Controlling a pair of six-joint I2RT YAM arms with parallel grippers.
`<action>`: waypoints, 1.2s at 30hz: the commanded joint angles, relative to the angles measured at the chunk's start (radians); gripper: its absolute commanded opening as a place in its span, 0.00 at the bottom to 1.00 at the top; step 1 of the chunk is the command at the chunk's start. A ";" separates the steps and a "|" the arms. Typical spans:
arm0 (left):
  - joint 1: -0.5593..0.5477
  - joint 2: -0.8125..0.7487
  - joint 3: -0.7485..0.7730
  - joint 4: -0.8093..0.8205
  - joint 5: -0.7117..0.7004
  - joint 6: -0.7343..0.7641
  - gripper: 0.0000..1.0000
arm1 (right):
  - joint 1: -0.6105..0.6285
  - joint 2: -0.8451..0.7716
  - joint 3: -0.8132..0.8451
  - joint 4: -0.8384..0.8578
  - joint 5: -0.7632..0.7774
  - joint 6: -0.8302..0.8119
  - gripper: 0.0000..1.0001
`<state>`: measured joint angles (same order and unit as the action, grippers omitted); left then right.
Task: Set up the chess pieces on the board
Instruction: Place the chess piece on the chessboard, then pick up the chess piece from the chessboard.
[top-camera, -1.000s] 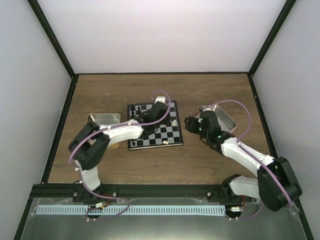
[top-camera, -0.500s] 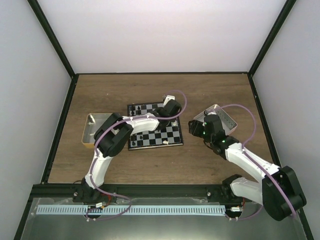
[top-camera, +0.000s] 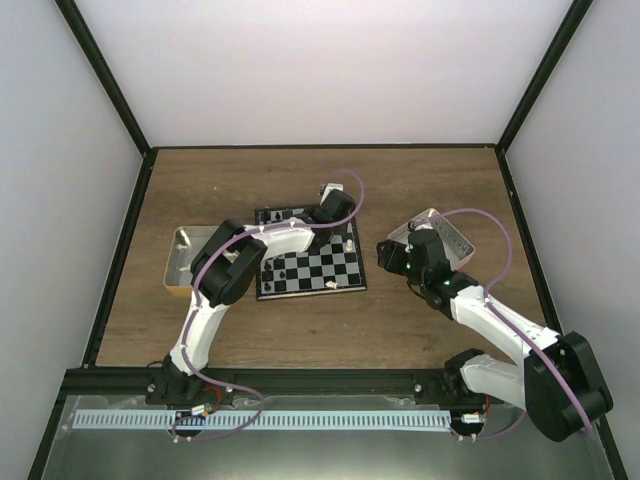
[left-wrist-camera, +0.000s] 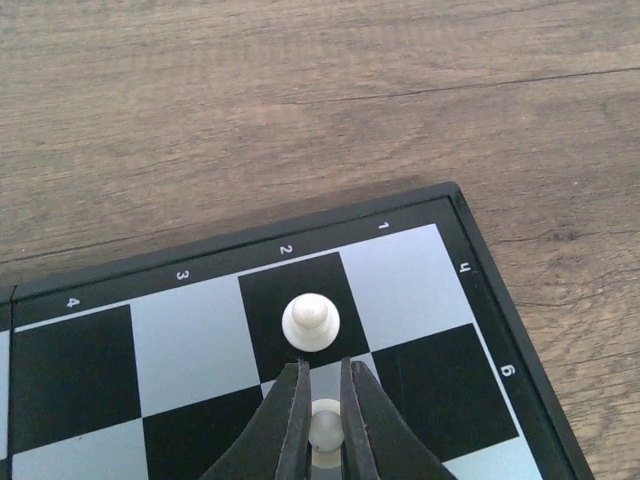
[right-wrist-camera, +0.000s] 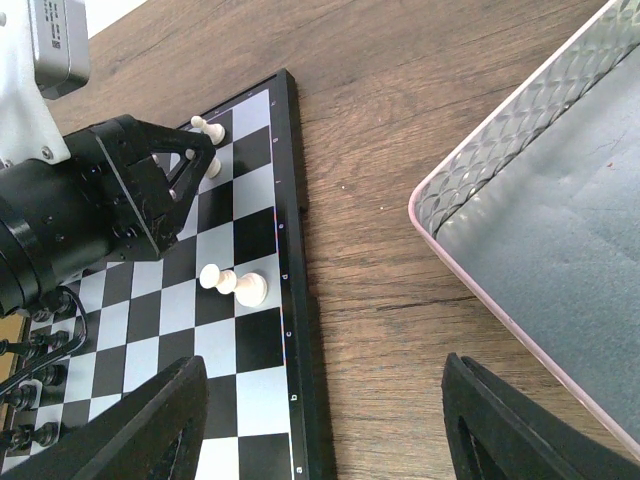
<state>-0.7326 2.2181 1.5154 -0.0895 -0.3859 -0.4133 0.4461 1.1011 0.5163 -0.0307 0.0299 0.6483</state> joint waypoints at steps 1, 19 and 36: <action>0.006 0.041 0.018 -0.005 0.046 -0.015 0.09 | -0.011 -0.002 0.001 0.006 0.008 -0.002 0.65; 0.007 -0.122 -0.046 -0.017 0.082 -0.042 0.39 | -0.010 -0.011 0.020 -0.030 -0.029 -0.015 0.66; 0.008 -0.692 -0.594 0.101 0.184 -0.201 0.40 | 0.118 0.028 0.125 -0.069 -0.224 -0.269 0.64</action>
<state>-0.7261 1.6367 1.0256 -0.0296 -0.2592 -0.5488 0.4831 1.0916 0.5747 -0.0891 -0.1673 0.4709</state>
